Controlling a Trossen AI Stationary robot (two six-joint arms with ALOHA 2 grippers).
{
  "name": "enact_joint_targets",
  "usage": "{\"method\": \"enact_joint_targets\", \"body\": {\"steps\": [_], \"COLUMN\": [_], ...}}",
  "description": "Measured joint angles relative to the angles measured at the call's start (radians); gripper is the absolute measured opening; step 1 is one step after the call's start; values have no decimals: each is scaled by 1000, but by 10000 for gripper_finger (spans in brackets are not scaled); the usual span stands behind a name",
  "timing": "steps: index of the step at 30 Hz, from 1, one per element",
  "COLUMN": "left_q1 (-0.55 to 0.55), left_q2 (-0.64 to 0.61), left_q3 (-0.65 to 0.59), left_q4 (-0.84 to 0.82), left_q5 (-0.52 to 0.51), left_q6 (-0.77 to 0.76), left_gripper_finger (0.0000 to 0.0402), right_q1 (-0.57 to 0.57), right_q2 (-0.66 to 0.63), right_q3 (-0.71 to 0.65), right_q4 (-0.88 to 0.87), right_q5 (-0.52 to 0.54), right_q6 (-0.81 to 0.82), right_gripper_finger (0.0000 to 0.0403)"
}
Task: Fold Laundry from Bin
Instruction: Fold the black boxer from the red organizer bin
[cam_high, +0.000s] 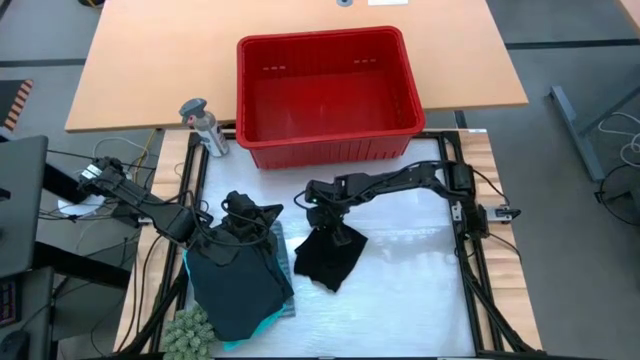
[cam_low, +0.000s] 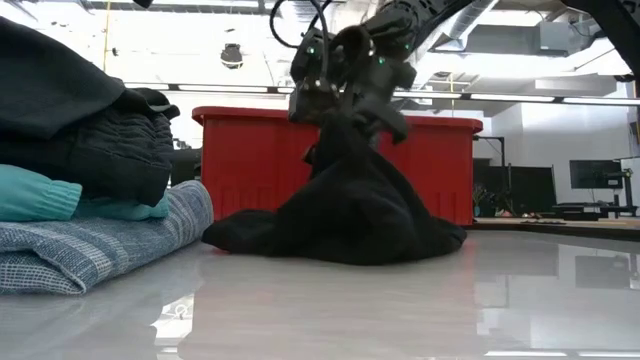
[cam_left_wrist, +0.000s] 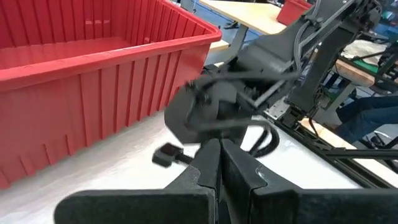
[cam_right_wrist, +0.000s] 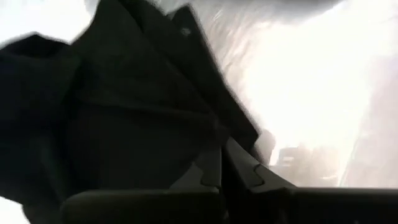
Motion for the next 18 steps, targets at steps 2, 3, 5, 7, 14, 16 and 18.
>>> {"method": "enact_joint_targets", "body": {"steps": [2, 3, 5, 7, 14, 16, 18], "left_q1": [0, 0, 0, 0, 0, 0, 0], "left_q2": [0, 0, 0, 0, -1, -1, 0], "left_q3": [0, 0, -9, -14, -58, -90, -121], "left_q4": [-3, -6, 9, 6, 10, 15, 13], "left_q5": [0, 0, 3, 4, 33, 56, 67], "left_q6": [-13, -18, -22, -28, -69, -107, -175], "left_gripper_finger": [0, 0, 0, 0, 0, 0, 0], "right_q1": [-11, -17, -31, -50, -129, -150, -172], "right_q2": [-6, -15, -21, -25, -28, -29, -29], "right_q3": [30, 44, 69, 95, 98, 82, 61], "right_q4": [-33, -60, -112, -158, -284, -299, -309], "right_q5": [0, 0, 21, 43, 51, 51, 51], "right_q6": [7, 8, 10, 18, 62, 62, 61], "right_gripper_finger": [22, 19, 18, 18, 23, 31, 33]}}
